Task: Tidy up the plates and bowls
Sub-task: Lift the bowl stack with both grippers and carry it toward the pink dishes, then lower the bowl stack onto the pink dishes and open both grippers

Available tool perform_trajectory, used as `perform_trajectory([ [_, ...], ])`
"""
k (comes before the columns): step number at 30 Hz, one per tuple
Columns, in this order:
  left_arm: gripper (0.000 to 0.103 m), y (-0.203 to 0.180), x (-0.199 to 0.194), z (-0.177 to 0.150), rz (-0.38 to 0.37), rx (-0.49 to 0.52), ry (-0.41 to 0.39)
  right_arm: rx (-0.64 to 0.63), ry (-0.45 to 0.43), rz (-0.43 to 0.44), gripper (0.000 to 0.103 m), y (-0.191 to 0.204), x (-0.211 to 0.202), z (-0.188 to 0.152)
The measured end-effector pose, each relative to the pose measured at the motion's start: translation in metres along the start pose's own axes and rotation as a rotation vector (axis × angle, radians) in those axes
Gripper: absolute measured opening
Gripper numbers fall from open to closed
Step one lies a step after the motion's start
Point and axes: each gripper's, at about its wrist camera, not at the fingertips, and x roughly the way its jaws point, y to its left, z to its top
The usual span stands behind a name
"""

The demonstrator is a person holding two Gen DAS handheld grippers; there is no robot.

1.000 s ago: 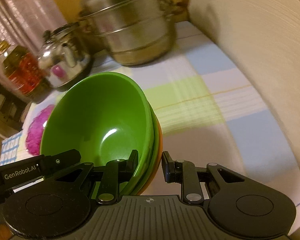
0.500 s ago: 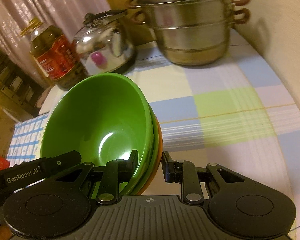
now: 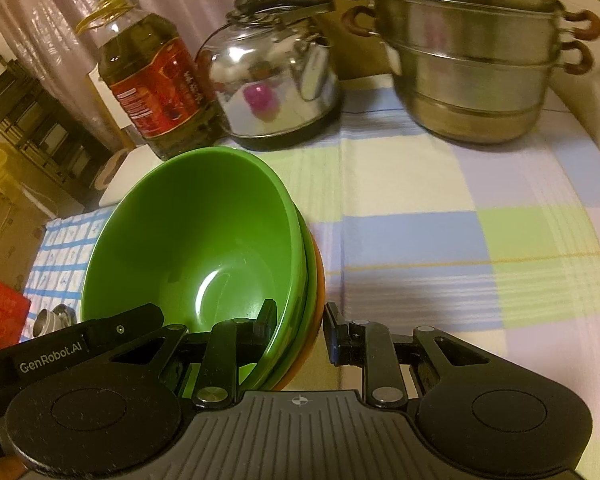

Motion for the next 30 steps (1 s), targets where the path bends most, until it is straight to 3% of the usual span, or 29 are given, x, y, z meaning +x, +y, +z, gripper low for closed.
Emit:
perform_trajectory([
  [18, 0.023, 0.031, 0.045, 0.071, 0.037, -0.009, 0.0, -0.018, 0.034, 0.016, 0.025, 0.032, 0.066, 0.063],
  [30, 0.023, 0.055, 0.076, 0.079, 0.079, -0.009, 0.035, -0.005, 0.102, 0.023, 0.025, 0.039, 0.112, 0.068],
])
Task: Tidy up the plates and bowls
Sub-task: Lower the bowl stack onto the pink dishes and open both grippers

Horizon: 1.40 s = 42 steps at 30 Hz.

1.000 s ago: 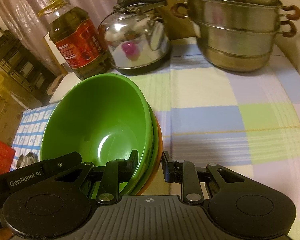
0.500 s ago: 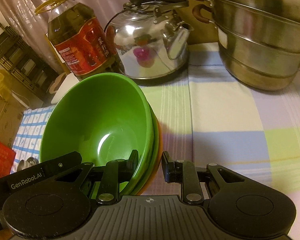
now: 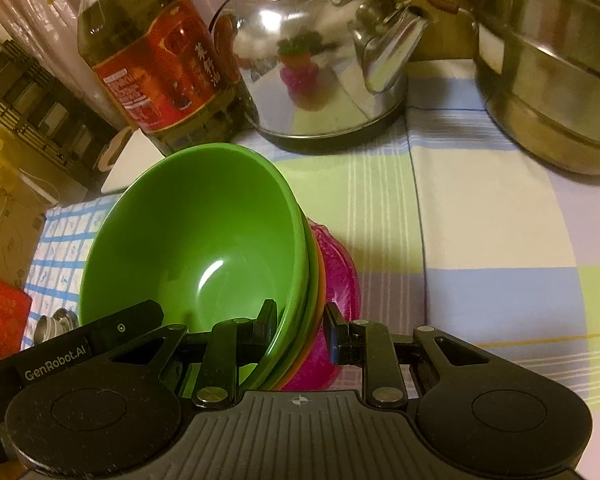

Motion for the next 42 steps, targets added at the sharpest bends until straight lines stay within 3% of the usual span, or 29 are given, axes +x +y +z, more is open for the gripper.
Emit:
perform_trajectory([
  [36, 0.024, 0.009, 0.025, -0.001, -0.006, 0.005, 0.014, 0.013, 0.019, 0.023, 0.028, -0.007, 0.023, -0.003],
  [39, 0.03, 0.009, 0.025, -0.003, 0.009, 0.007, 0.011, -0.006, 0.006, 0.025, 0.033, -0.005, 0.022, -0.005],
  [42, 0.047, 0.011, 0.024, -0.006, 0.032, 0.007, 0.003, -0.02, -0.016, 0.022, 0.048, -0.004, 0.019, -0.006],
])
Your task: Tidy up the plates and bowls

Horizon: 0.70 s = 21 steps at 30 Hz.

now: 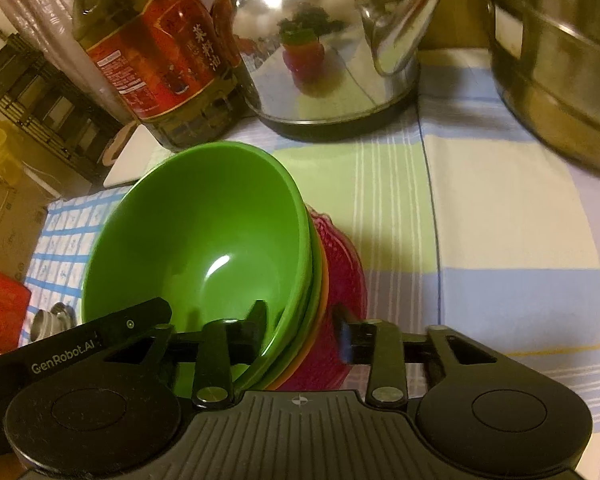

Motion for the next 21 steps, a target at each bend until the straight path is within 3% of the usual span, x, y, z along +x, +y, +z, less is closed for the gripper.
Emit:
perform_trajectory([
  [2, 0.06, 0.002, -0.002, -0.001, 0.015, -0.001, -0.013, 0.006, -0.007, 0.004, 0.057, -0.001, -0.002, -0.001],
  [5, 0.073, 0.005, -0.007, -0.001, 0.031, -0.003, -0.033, 0.007, -0.014, 0.016, 0.058, -0.002, -0.005, -0.001],
  [9, 0.078, 0.007, -0.014, -0.001, 0.039, 0.004, -0.054, 0.005, -0.02, 0.014, 0.059, -0.002, -0.011, -0.001],
  [11, 0.087, 0.006, -0.019, -0.002, 0.039, 0.009, -0.065, 0.003, -0.024, 0.016, 0.059, -0.001, -0.015, -0.002],
  [21, 0.09, 0.005, -0.061, -0.008, 0.06, 0.058, -0.176, 0.007, -0.08, 0.04, 0.059, -0.006, -0.052, -0.007],
])
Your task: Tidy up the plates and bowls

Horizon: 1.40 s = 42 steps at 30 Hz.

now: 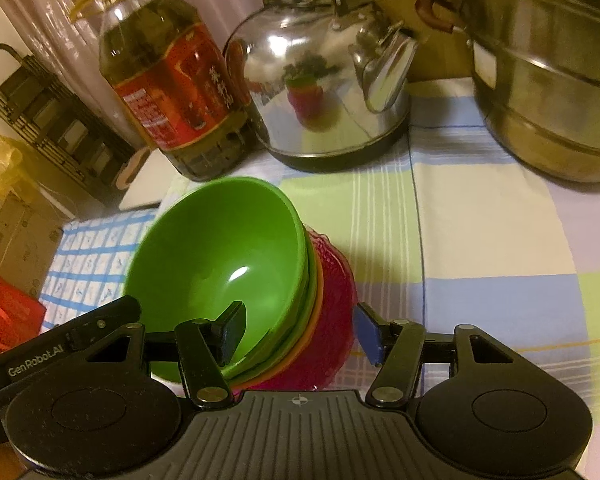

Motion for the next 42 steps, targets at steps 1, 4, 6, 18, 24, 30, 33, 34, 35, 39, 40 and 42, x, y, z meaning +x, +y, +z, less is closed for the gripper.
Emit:
perform_trajectory([
  [1, 0.09, 0.0, -0.006, -0.001, 0.003, 0.004, -0.012, 0.001, -0.006, 0.004, 0.059, 0.0, -0.005, -0.002],
  [4, 0.09, 0.0, -0.026, -0.008, 0.022, 0.025, -0.057, -0.007, -0.027, 0.012, 0.059, -0.002, -0.022, -0.011],
  [6, 0.09, 0.0, -0.041, -0.016, 0.038, 0.039, -0.098, -0.022, -0.043, 0.011, 0.059, -0.003, -0.033, -0.018],
  [18, 0.089, -0.02, -0.126, -0.077, 0.038, 0.119, -0.191, -0.102, -0.112, -0.006, 0.059, 0.002, -0.103, -0.084],
  [24, 0.085, -0.021, -0.162, -0.102, -0.004, 0.073, -0.211, -0.133, -0.166, -0.012, 0.059, 0.009, -0.141, -0.113],
  [30, 0.085, -0.023, -0.196, -0.118, -0.028, 0.068, -0.243, -0.162, -0.224, -0.031, 0.059, 0.015, -0.172, -0.135],
  [33, 0.085, -0.029, -0.209, -0.126, -0.018, 0.094, -0.245, -0.185, -0.243, -0.046, 0.059, 0.015, -0.185, -0.145],
  [34, 0.085, -0.031, -0.213, -0.129, -0.01, 0.104, -0.24, -0.194, -0.245, -0.051, 0.059, 0.016, -0.188, -0.15],
  [35, 0.085, -0.034, -0.218, -0.132, -0.002, 0.116, -0.234, -0.201, -0.244, -0.054, 0.059, 0.016, -0.191, -0.153],
  [39, 0.085, -0.038, -0.23, -0.143, -0.021, 0.139, -0.187, -0.207, -0.225, -0.054, 0.059, 0.016, -0.198, -0.17],
  [40, 0.085, -0.038, -0.233, -0.146, -0.033, 0.134, -0.175, -0.207, -0.226, -0.057, 0.059, 0.015, -0.201, -0.174],
  [42, 0.085, -0.039, -0.238, -0.153, -0.057, 0.128, -0.162, -0.207, -0.229, -0.063, 0.059, 0.015, -0.206, -0.183],
])
